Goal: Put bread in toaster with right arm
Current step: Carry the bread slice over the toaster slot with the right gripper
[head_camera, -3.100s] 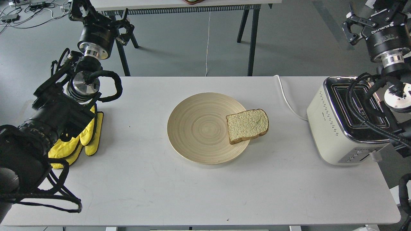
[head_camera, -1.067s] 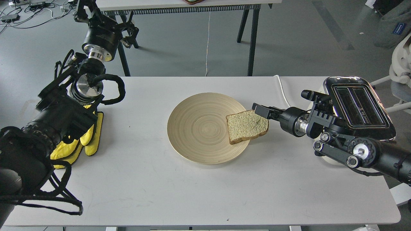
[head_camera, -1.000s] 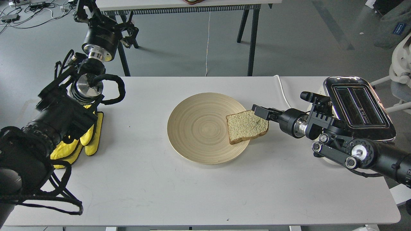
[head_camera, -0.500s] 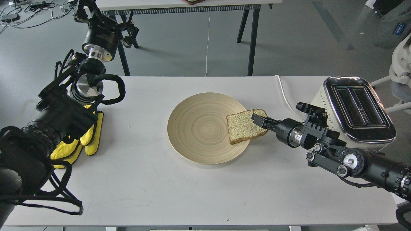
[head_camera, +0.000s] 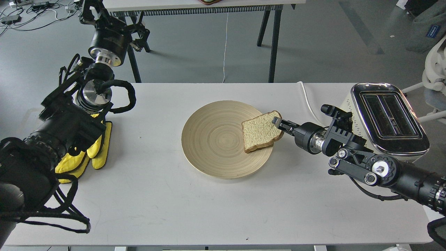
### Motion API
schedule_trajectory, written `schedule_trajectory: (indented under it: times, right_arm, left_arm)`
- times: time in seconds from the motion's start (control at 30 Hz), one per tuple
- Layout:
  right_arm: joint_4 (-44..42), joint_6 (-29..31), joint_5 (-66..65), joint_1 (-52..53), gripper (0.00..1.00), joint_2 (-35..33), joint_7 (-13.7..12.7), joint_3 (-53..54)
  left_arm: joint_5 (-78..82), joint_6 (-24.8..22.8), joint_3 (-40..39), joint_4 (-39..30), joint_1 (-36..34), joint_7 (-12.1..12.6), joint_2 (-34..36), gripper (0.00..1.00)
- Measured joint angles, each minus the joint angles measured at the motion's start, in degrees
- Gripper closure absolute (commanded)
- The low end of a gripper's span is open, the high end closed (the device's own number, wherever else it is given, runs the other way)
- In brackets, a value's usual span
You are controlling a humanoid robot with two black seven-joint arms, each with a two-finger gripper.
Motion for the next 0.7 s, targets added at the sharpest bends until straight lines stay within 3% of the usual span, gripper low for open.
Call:
schedule_trajectory:
  times: [0.17, 0.33, 0.7]
  right_arm:
    - [7.1, 0.2, -0.1, 5.8, 0.88, -8.3, -0.4, 0.6]
    - [14.8, 1.1, -1.6, 12.3, 0.88, -21.0, -0.3, -2.4]
    - [25.7, 9.9, -14.8, 17.8, 0.88, -46.3, -0.1, -6.9]
  left_arm:
    - [0.0, 0.0, 0.0, 0.0, 0.0, 0.0, -0.1, 0.00]
    - [0.0, 0.0, 0.0, -0.1, 0.0, 0.0, -0.1, 0.00]
    - [0.0, -0.2, 0.2, 0.0, 0.0, 0.1, -0.1, 0.00]
